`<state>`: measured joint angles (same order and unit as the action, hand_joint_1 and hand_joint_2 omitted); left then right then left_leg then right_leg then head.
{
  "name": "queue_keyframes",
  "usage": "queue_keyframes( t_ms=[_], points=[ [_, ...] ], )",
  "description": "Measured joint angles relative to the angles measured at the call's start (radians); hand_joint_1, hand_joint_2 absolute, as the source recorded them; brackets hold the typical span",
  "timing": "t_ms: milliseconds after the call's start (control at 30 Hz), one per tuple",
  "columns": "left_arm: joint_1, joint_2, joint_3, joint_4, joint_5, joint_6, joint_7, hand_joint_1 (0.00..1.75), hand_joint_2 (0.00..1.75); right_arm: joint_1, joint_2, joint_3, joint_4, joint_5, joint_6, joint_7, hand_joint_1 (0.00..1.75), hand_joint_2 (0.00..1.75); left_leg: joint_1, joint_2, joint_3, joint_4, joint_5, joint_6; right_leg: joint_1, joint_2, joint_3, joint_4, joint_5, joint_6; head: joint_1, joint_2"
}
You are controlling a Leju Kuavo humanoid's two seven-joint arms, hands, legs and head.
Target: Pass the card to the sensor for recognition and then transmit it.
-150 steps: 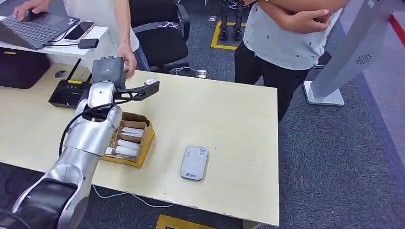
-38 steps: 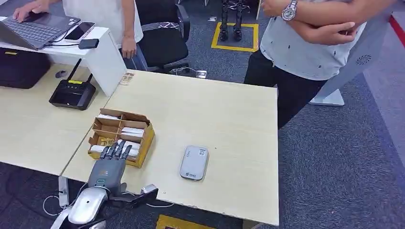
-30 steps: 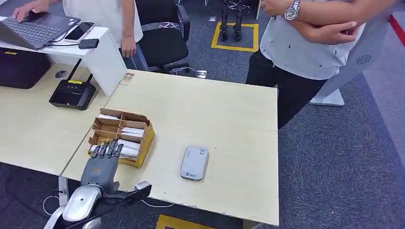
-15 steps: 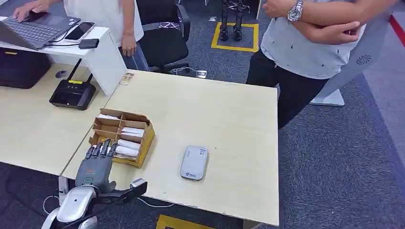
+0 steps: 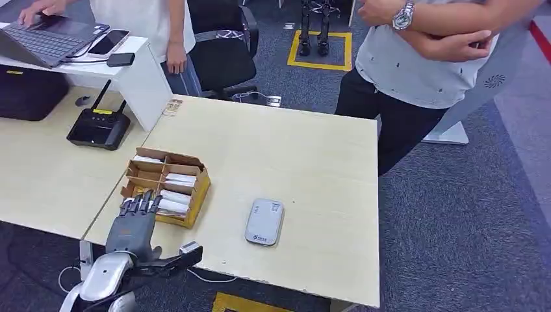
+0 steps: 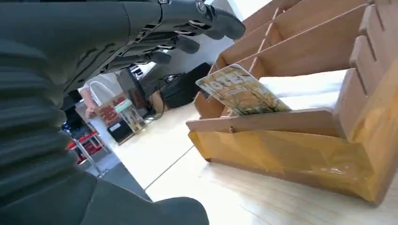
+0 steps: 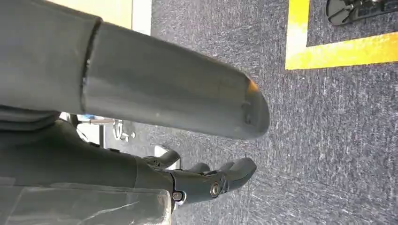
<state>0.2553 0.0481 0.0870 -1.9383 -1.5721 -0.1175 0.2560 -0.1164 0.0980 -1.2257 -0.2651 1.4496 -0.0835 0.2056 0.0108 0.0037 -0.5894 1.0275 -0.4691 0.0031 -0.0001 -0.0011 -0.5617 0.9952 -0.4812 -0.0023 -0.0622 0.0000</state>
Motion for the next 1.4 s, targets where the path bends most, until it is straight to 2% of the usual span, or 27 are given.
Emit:
queue_keyframes(
  t_ms=[100,367,700,867,1400],
  points=[
    [-0.010,0.003,0.002,0.009,0.000,0.003,0.034,0.00,1.75,0.000,-0.003,0.002,0.000,0.005,0.000,-0.001,0.00,0.00,0.000,0.000,0.000,0.000,0.000,0.000,0.000,0.000,0.000,0.000,0.000,0.000,0.000,0.000],
    [-0.016,0.005,0.016,0.014,0.000,0.000,0.012,0.00,1.75,0.000,-0.006,0.008,0.000,0.005,0.001,0.005,0.00,0.00,0.000,0.000,0.000,0.000,0.000,0.000,0.000,0.000,0.000,0.000,0.000,0.000,0.000,0.000],
    [-0.019,0.006,0.016,0.019,0.000,-0.001,0.021,0.00,1.75,0.000,-0.008,0.015,-0.001,0.013,0.001,0.004,0.00,0.00,0.000,0.000,0.000,0.000,0.000,0.000,0.000,0.000,0.000,0.000,0.000,0.000,0.000,0.000],
    [-0.051,0.010,0.015,0.044,0.000,-0.002,0.029,0.00,1.75,0.000,-0.014,0.025,-0.002,0.024,0.006,0.005,0.00,0.00,0.000,0.000,0.000,0.000,0.000,0.000,0.000,0.000,0.000,0.000,0.000,0.000,0.000,0.000],
    [-0.157,0.006,-0.016,0.139,0.000,0.002,0.001,0.00,1.75,-0.003,-0.024,0.040,-0.002,0.036,0.006,0.000,0.00,0.00,0.000,0.000,0.000,0.000,0.000,0.000,0.000,0.000,0.000,0.000,0.000,0.000,0.000,0.000]
  ],
)
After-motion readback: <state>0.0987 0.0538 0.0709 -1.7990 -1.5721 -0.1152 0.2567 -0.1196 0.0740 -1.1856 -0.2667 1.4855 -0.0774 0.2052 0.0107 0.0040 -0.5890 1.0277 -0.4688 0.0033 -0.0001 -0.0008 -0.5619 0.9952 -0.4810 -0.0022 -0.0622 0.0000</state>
